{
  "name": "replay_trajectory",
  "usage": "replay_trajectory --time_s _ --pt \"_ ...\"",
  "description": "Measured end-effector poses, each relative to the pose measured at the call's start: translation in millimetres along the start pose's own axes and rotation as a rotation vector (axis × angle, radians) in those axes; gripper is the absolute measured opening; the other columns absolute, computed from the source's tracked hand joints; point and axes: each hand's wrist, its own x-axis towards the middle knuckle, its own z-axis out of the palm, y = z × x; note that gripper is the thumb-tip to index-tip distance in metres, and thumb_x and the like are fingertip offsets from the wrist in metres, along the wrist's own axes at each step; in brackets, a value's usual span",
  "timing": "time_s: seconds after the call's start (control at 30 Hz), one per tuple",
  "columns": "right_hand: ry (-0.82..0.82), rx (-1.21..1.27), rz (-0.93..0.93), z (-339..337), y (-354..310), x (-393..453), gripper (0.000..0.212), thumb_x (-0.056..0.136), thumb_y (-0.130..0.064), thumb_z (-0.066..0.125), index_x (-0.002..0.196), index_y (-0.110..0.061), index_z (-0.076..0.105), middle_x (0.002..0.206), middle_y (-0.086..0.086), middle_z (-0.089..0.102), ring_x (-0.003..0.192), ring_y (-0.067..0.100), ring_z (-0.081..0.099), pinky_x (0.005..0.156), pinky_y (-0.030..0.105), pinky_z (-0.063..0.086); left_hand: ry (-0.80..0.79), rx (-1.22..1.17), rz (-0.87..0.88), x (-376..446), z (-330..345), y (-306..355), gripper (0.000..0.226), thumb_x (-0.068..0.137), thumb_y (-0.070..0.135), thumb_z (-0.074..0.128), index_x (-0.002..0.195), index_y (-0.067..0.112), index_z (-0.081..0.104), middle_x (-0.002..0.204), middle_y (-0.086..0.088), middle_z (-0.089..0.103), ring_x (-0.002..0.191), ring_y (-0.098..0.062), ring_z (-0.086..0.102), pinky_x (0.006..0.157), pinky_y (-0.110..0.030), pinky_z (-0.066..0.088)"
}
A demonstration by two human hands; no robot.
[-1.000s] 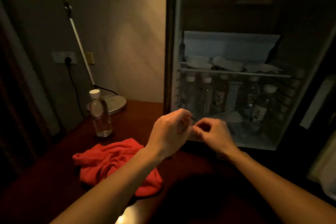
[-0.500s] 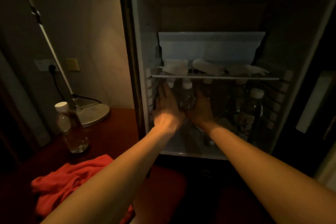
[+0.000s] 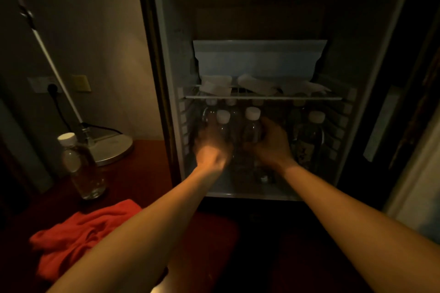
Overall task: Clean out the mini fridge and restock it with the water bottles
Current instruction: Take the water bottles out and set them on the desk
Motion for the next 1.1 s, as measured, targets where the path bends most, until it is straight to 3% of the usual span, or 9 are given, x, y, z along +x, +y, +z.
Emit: replay_trajectory --time_s 0.1,0.17,0.3,0.4,0.53,0.6,0.7,0.97,1.1 --pt "0.039 -0.006 -0.024 -8 -14 -9 0.073 0.052 -0.033 0.086 0.119 -0.014 0.062 0.119 0.009 0.065 0.111 0.024 0.062 0.094 0.036 0.05 0.046 -0.099 0.073 -25 -20 -7 0.067 0.073 0.04 0.074 0.134 0.035 0.047 0.117 -0.003 0.067 0.11 -0.025 0.064 0.089 -0.048 0.054" --pt "0.034 -0.028 -0.048 -13 -28 -19 0.073 0.055 -0.03 0.086 0.121 -0.012 0.059 0.121 0.013 0.062 0.112 0.027 0.059 0.096 0.035 0.048 0.08 -0.063 0.132 -40 -36 -5 0.056 0.065 0.037 0.083 0.115 0.028 0.06 0.105 0.001 0.072 0.1 -0.021 0.068 0.081 -0.042 0.056" --pt "0.027 -0.083 -0.166 -20 -48 -47 0.067 0.062 -0.028 0.087 0.121 -0.014 0.057 0.118 0.009 0.064 0.108 0.023 0.061 0.087 0.024 0.043 0.171 0.035 0.243 -74 -75 2 0.053 0.059 0.055 0.078 0.097 0.025 0.059 0.092 0.005 0.071 0.085 -0.018 0.068 0.065 -0.03 0.049" --pt "-0.017 -0.077 -0.199 -15 -60 -69 0.064 0.06 -0.036 0.088 0.113 -0.018 0.057 0.11 0.005 0.065 0.099 0.019 0.062 0.083 0.027 0.046 0.246 0.046 0.256 -96 -112 -6 0.061 0.053 0.074 0.063 0.091 0.026 0.058 0.086 0.008 0.072 0.08 -0.017 0.069 0.062 -0.033 0.051" --pt "-0.077 -0.011 -0.234 13 -84 -99 0.065 0.059 -0.04 0.086 0.111 -0.019 0.054 0.108 0.005 0.062 0.096 0.018 0.06 0.083 0.035 0.053 0.337 0.008 0.245 -112 -164 -33 0.06 0.055 0.074 0.063 0.085 0.022 0.06 0.083 0.01 0.071 0.08 -0.016 0.069 0.064 -0.039 0.052" --pt "-0.091 0.023 -0.258 36 -99 -110 0.062 0.059 -0.044 0.084 0.108 -0.02 0.055 0.104 0.004 0.063 0.092 0.017 0.062 0.081 0.039 0.055 0.369 0.033 0.246 -116 -186 -51 0.056 0.057 0.07 0.067 0.083 0.021 0.059 0.081 0.008 0.07 0.078 -0.017 0.068 0.062 -0.04 0.052" --pt "-0.098 0.066 -0.311 72 -127 -121 0.059 0.057 -0.051 0.078 0.103 -0.021 0.056 0.096 0.002 0.064 0.085 0.014 0.062 0.075 0.034 0.054 0.392 0.096 0.242 -121 -215 -84 0.046 0.06 0.061 0.076 0.082 0.026 0.057 0.078 0.007 0.068 0.073 -0.015 0.066 0.061 -0.036 0.05" --pt "-0.087 0.114 -0.315 155 -156 -107 0.063 0.06 -0.038 0.087 0.112 -0.019 0.056 0.1 0.003 0.063 0.09 0.018 0.062 0.079 0.033 0.052 0.442 0.025 0.116 -106 -255 -172 0.046 0.062 0.046 0.084 0.099 0.024 0.066 0.086 0.006 0.069 0.08 -0.011 0.065 0.07 -0.037 0.055" --pt "-0.09 0.109 -0.28 185 -153 -91 0.07 0.061 -0.029 0.089 0.121 -0.014 0.055 0.108 0.006 0.061 0.097 0.016 0.057 0.083 0.022 0.041 0.493 0.054 0.07 -87 -263 -200 0.053 0.063 0.034 0.088 0.11 0.019 0.067 0.099 0.0 0.061 0.088 -0.01 0.057 0.076 -0.017 0.044"
